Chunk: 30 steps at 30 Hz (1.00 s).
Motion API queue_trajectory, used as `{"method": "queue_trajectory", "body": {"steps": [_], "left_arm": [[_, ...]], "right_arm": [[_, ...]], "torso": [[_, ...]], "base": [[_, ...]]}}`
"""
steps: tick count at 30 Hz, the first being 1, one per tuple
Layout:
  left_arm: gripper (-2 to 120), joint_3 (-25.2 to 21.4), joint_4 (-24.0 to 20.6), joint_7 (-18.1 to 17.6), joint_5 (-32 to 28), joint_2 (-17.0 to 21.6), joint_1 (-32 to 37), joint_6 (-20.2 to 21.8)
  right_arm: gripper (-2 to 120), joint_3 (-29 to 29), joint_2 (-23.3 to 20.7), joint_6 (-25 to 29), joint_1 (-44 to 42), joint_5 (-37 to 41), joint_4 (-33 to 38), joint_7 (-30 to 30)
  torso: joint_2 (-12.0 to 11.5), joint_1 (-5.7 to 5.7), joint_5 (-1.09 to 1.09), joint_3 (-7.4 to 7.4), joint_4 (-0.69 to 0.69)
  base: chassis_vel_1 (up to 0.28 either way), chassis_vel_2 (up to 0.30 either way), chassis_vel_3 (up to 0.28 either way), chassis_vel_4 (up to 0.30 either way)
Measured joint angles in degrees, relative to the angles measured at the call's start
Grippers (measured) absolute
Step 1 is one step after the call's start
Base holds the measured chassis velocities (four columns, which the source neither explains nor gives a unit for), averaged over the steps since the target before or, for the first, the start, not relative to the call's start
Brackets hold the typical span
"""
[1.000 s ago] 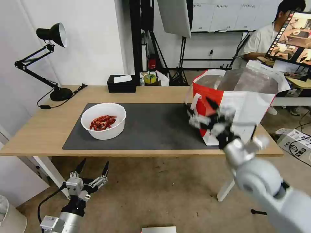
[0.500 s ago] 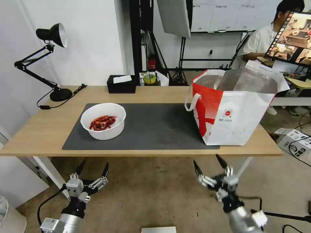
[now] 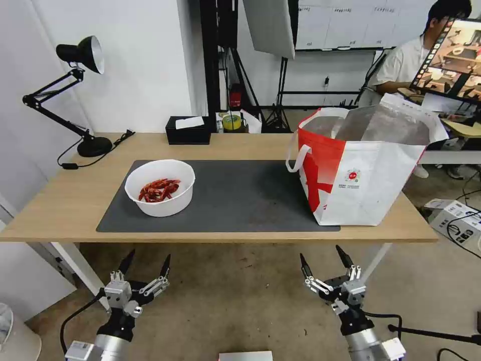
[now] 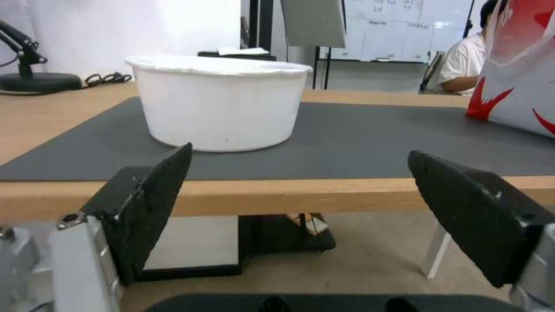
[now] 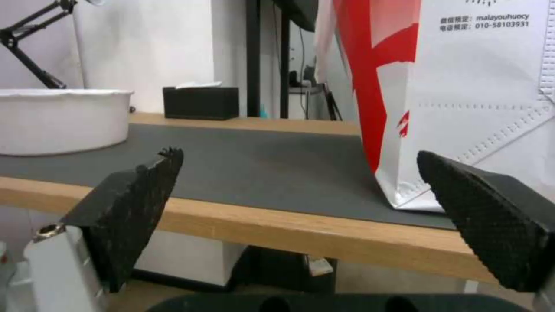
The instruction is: Pick up the trash from the table and place it into the takeout bag.
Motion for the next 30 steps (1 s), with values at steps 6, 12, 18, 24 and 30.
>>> {"method": "queue_trajectory", "body": {"steps": [6, 12, 18, 24, 30], "left_arm": [[100, -0.33, -0.32, -0.02, -0.98, 1.45, -0.86, 0.57], [100, -3.0, -3.26, -1.58, -5.52, 6.45, -3.58, 4.27], [100, -4.59, -3.8, -6.81, -13.45, 16.84, -11.02, 12.13], [100, -6.73, -2.15, -9.47, -20.22, 25.96, -15.11, 17.24], [100, -3.89, 2.73, -9.75, -31.51, 37.14, -23.0, 23.18]], "right_arm": [[100, -0.03, -0.06, -0.13, 0.1, 0.02, 0.07, 0.04], [100, -0.04, -0.09, -0.2, 0.15, 0.1, 0.1, 0.05], [100, -0.05, -0.11, -0.24, 0.18, 0.16, 0.12, 0.06], [100, -0.05, -0.12, -0.27, 0.2, 0.21, 0.14, 0.07], [100, -0.05, -0.12, -0.29, 0.22, 0.25, 0.16, 0.08]], "torso": [[0.0, 0.0, -0.01, 0.0, 0.0], [0.0, 0.0, 0.0, 0.0, 0.0], [-0.01, 0.01, -0.01, 0.0, -0.02], [-0.01, 0.01, 0.0, 0.01, 0.01], [-0.01, 0.01, -0.02, 0.01, 0.0]], "base": [[0.0, 0.0, 0.0, 0.0], [0.0, 0.0, 0.0, 0.0], [0.0, 0.0, 0.0, 0.0], [0.0, 0.0, 0.0, 0.0], [0.0, 0.0, 0.0, 0.0]]}}
